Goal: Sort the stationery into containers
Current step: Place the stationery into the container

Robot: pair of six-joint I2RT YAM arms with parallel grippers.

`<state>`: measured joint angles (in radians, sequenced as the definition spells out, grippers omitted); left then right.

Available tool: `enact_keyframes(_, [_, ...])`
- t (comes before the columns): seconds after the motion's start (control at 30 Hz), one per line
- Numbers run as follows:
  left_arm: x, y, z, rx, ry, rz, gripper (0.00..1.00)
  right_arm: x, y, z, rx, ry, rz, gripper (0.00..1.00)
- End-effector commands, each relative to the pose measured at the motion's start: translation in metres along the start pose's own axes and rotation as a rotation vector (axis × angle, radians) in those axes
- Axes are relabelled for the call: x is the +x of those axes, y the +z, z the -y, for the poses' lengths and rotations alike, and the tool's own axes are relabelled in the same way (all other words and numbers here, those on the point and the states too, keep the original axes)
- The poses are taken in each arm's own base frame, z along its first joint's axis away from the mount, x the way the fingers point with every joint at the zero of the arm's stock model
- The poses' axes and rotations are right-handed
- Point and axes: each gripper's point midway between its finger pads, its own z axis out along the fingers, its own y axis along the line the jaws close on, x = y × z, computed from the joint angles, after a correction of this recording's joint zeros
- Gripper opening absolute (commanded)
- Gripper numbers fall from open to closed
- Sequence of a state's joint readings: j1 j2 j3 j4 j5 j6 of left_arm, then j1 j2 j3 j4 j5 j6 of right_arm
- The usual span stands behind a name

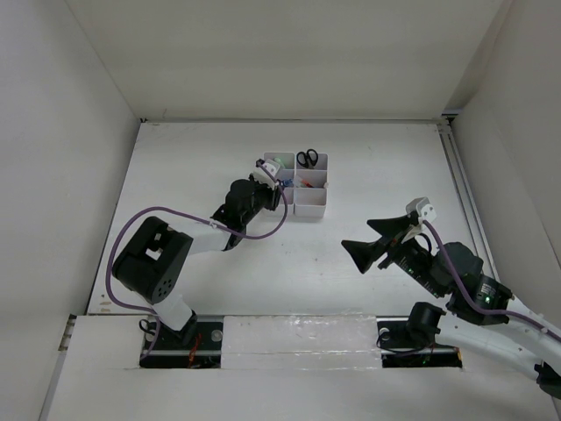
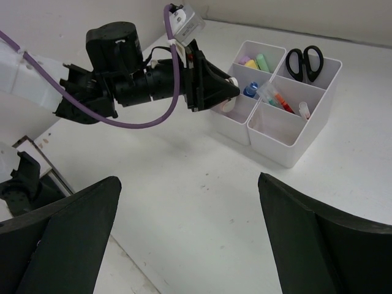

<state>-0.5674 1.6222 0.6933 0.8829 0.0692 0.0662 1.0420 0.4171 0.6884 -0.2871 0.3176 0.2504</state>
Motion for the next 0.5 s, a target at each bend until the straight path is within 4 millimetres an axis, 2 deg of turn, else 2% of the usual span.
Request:
enact_keyframes(0.0, [-0.0151,0.0027,-0.0007,-0.006,-0.01,0.049,0.25,-0.0097,-0.0016,-0.0049,-0.025,0.0,0.033,1.0])
enact_keyframes(0.13, [-0.0151,0.0027,-0.0007,-0.006,-0.01,0.049,0.32,-0.0097,-0.0016,-0.0049,-0.025,0.0,0.033,1.0])
enact_keyframes(0.33, [-0.0151,0.0027,-0.0003,-0.006,-0.019,0.049,0.37,-0.0097,-0.0016,-0.0049,-0.025,0.0,0.033,1.0])
enact_keyframes(0.4, [-0.0151,0.0027,-0.0003,-0.006,-0.019,0.049,0.44,-0.0097,-0.0016,-0.0049,-0.025,0.0,0.033,1.0])
enact_keyframes(0.47, [-0.0151,0.0027,-0.0003,-0.006,-0.019,0.049,0.44,-0.0097,-0.0016,-0.0049,-0.025,0.0,0.033,1.0])
